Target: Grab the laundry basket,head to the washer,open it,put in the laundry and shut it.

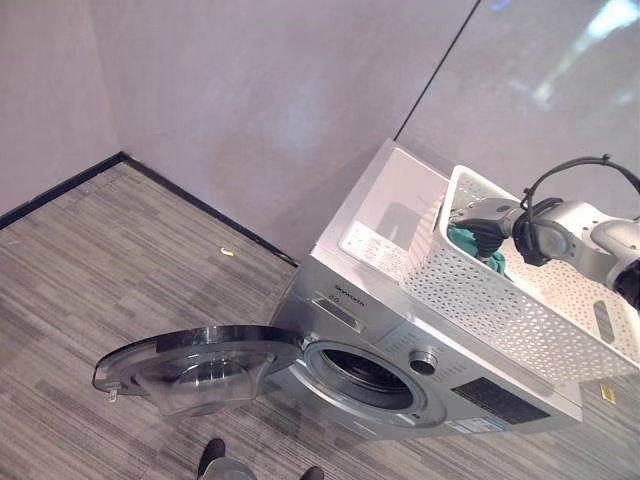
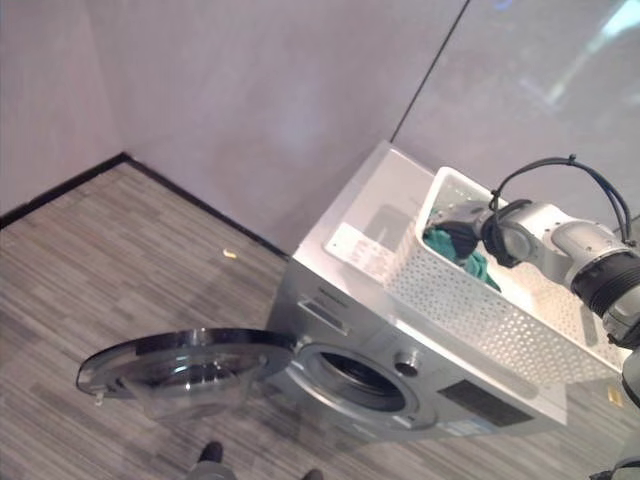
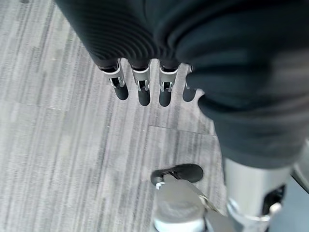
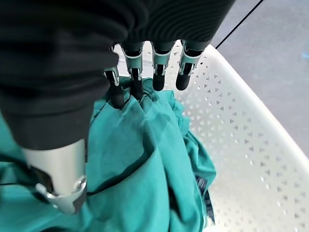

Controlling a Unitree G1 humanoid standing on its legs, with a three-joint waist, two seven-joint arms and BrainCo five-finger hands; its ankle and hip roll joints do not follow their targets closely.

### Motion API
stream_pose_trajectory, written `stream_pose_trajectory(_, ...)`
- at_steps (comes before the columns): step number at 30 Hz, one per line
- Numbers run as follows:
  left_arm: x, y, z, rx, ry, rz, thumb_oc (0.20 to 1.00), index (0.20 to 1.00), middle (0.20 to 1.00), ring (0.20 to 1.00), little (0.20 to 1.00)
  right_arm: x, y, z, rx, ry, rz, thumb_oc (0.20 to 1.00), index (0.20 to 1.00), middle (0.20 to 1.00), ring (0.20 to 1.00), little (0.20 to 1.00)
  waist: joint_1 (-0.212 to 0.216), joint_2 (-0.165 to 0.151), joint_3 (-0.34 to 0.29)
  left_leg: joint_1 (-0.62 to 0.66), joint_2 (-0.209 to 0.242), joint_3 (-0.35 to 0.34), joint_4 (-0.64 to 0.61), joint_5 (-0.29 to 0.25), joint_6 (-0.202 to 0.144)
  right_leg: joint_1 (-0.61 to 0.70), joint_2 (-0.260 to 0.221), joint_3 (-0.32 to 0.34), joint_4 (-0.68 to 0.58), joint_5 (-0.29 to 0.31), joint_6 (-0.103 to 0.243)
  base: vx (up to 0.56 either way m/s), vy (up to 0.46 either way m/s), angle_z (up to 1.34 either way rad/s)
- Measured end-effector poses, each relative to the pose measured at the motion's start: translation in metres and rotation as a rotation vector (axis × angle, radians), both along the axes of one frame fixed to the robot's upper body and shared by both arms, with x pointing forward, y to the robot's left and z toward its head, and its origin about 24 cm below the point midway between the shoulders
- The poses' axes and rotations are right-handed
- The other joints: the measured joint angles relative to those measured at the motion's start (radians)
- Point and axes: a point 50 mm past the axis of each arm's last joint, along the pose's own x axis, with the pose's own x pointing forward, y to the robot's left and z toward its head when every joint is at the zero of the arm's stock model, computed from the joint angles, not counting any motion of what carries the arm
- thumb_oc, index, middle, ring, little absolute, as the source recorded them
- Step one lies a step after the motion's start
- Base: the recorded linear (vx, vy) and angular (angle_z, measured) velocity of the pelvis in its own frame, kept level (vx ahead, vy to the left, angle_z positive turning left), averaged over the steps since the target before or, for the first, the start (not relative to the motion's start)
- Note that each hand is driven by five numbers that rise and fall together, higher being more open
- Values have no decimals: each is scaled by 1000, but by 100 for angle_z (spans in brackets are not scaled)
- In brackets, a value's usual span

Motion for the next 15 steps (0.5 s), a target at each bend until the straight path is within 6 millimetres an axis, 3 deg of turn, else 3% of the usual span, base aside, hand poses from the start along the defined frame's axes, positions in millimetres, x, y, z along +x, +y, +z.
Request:
stream_pose_trajectory(5, 40, -8, 3, 2, -108, -45, 1000, 1000, 1000, 1000, 1000, 4, -16, -4, -49, 22, -101, 1000, 1000, 1000, 1000, 1000, 11, 26, 23, -21, 0, -12, 14, -4, -4, -5, -2, -11, 0, -2, 3, 6, 27, 7)
stream_pose_trajectory(8, 36, -29, -10, -58, -103, -34, 1000, 1000, 1000, 1000, 1000, -1, -38, -4, -69, 30, -192, 1000, 1000, 1000, 1000, 1000, 9, 50, 40, -41, 1, -14, 25, -1, -1, -19, -2, -13, 0, 1, -2, -34, 9, 3)
stream_pose_trajectory(11, 38, -36, -12, -70, -101, -78, 1000, 1000, 1000, 1000, 1000, -6, -57, -3, -53, 20, -276, 1000, 1000, 1000, 1000, 1000, 21, 77, 55, -53, -2, -31, 29, -1, 0, -21, -3, -27, 0, 2, -4, -39, -2, 13)
stream_pose_trajectory(15, 30, -36, -14, -72, -88, -77, 1000, 1000, 1000, 1000, 1000, -7, -67, 8, -24, -25, -332, 1000, 1000, 1000, 1000, 1000, 34, 127, 80, -58, -2, -36, 29, -2, -2, -23, -4, -30, 0, -1, 0, -11, -4, 3)
